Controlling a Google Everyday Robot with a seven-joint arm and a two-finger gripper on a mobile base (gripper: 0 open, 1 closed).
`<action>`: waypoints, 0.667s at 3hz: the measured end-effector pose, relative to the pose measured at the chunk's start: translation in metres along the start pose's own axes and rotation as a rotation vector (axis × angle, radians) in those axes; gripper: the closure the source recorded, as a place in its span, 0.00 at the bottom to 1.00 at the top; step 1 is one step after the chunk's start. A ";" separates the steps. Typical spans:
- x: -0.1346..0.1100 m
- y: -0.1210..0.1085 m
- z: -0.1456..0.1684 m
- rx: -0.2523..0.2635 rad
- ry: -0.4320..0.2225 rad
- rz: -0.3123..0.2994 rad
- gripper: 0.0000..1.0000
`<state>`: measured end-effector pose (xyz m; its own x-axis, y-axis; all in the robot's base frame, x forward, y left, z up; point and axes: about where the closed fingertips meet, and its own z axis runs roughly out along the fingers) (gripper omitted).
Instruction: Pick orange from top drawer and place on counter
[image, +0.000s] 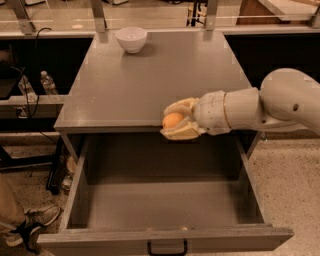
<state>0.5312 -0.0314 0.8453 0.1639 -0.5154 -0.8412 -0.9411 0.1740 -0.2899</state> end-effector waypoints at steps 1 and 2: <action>-0.014 -0.030 0.003 0.041 -0.033 -0.018 1.00; -0.014 -0.030 0.003 0.041 -0.033 -0.018 1.00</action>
Offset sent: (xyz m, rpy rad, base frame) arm 0.0221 0.0037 0.0139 0.0265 -0.0329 -0.0139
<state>0.5580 -0.0267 0.8637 0.1913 -0.4907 -0.8500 -0.9252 0.1990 -0.3232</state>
